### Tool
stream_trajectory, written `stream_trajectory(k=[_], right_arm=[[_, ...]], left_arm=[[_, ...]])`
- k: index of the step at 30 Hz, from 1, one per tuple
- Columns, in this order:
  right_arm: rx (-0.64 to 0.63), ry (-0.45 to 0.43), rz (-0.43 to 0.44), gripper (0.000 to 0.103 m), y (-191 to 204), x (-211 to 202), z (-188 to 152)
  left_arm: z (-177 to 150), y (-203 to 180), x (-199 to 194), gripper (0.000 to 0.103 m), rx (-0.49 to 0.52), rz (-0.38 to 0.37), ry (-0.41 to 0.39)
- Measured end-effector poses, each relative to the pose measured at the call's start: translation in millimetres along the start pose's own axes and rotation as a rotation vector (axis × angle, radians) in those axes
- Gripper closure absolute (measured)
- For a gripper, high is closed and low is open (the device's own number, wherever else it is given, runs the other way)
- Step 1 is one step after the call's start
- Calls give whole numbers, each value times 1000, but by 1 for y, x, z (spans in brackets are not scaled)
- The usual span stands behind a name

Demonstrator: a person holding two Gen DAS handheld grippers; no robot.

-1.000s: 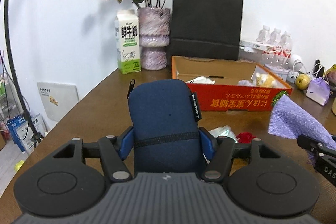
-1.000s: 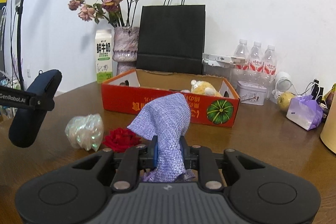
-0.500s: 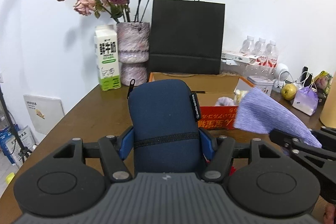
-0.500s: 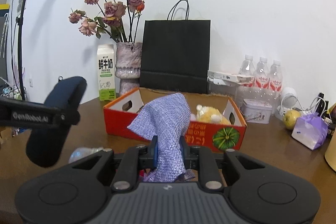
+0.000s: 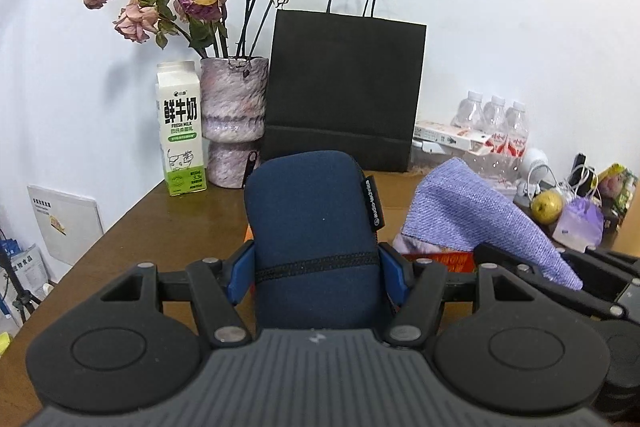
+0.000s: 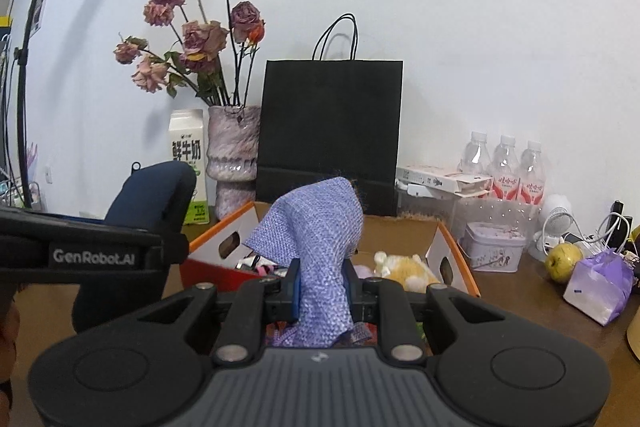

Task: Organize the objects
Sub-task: 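Lift the navy pouch and lilac bag and carry both over the red box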

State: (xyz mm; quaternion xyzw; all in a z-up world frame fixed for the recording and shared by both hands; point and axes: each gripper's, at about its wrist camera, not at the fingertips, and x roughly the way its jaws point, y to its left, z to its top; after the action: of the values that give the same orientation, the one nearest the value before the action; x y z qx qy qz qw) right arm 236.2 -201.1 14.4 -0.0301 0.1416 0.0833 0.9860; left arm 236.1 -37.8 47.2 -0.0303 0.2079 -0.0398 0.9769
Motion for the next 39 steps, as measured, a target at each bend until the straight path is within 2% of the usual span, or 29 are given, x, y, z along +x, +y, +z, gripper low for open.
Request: stream_trajectory(k=[12, 39], right_arm=[[14, -16, 7, 86, -1, 41, 13], [15, 7, 24, 86, -15, 111, 28]], left_arm=[[23, -6, 32, 38, -42, -11, -33], [47, -5, 102, 38, -62, 1, -7]])
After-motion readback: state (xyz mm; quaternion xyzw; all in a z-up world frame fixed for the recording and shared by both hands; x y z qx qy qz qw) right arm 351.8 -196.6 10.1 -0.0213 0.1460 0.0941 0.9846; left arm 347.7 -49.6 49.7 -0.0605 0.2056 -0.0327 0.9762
